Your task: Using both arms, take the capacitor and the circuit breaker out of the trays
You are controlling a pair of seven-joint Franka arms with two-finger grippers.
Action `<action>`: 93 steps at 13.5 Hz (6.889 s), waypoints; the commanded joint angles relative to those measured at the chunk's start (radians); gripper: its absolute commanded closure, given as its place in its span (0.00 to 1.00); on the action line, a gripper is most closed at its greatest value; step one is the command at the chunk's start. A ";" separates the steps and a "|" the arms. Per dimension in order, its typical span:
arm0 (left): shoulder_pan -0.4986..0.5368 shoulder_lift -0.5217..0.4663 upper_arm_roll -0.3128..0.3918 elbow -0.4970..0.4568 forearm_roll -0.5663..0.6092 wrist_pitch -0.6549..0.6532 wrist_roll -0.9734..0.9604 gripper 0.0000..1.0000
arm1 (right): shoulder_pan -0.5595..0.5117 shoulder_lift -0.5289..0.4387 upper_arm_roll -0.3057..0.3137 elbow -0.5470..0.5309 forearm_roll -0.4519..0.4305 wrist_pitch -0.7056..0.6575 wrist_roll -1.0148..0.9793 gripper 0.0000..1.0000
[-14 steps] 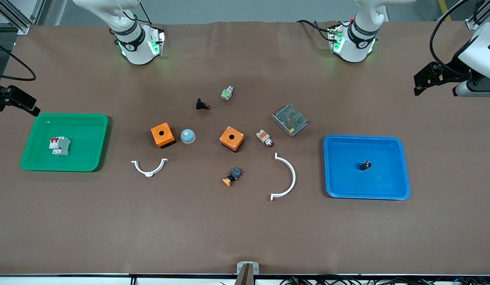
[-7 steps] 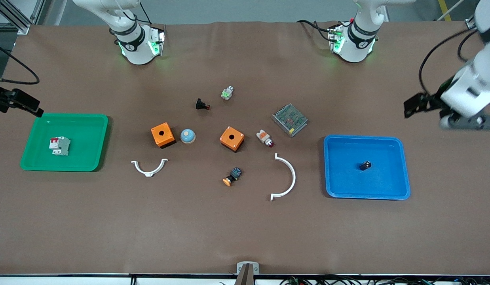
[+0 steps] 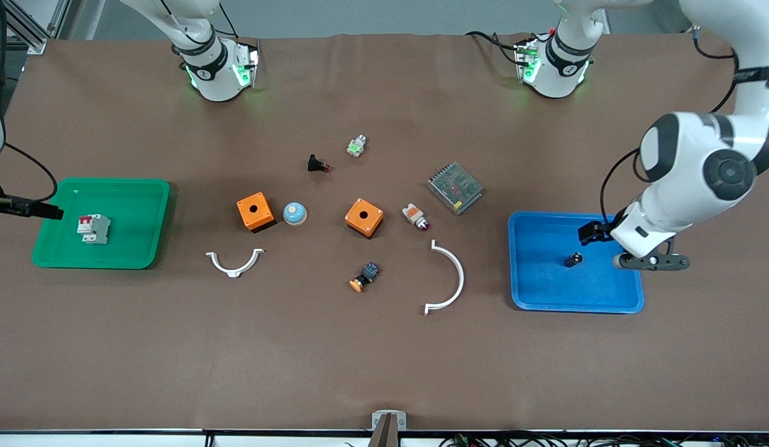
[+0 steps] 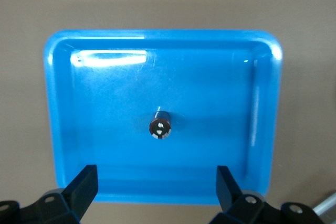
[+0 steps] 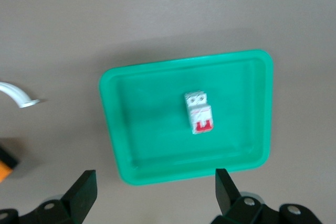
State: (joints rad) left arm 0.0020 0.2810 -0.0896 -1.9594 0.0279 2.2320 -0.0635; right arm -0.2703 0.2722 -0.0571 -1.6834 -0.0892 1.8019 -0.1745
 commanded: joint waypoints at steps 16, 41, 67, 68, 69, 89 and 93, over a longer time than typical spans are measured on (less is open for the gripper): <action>0.007 0.213 -0.004 -0.006 0.003 0.253 0.004 1.00 | -0.193 0.173 0.022 -0.303 0.040 0.464 -0.352 0.06; -0.568 0.512 0.091 0.536 0.033 0.092 -0.771 0.00 | 0.238 -0.093 0.034 -0.114 0.176 -0.104 0.057 0.79; -0.188 -0.213 0.185 0.399 0.024 -0.517 -0.024 0.00 | 0.766 0.328 0.034 -0.041 0.341 0.373 0.619 0.79; -0.186 -0.224 0.186 0.396 0.024 -0.522 -0.024 0.00 | 0.775 0.329 0.033 -0.039 0.339 0.382 0.630 0.79; -0.185 -0.235 0.186 0.390 0.023 -0.532 -0.022 0.00 | 0.775 0.334 0.033 -0.039 0.339 0.384 0.630 0.78; 0.078 -0.309 -0.124 0.393 0.001 -0.650 -0.022 0.00 | 0.430 -0.309 -0.122 -0.179 0.171 -0.207 0.333 0.00; 0.081 -0.315 -0.125 0.401 -0.002 -0.669 -0.021 0.00 | 0.367 -0.303 -0.122 -0.054 0.120 -0.205 0.250 0.00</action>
State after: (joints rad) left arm 0.0596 -0.0102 -0.1980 -1.5489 0.0443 1.5765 -0.1011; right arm 0.1025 -0.0260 -0.1966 -1.8126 0.0644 1.6102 0.0805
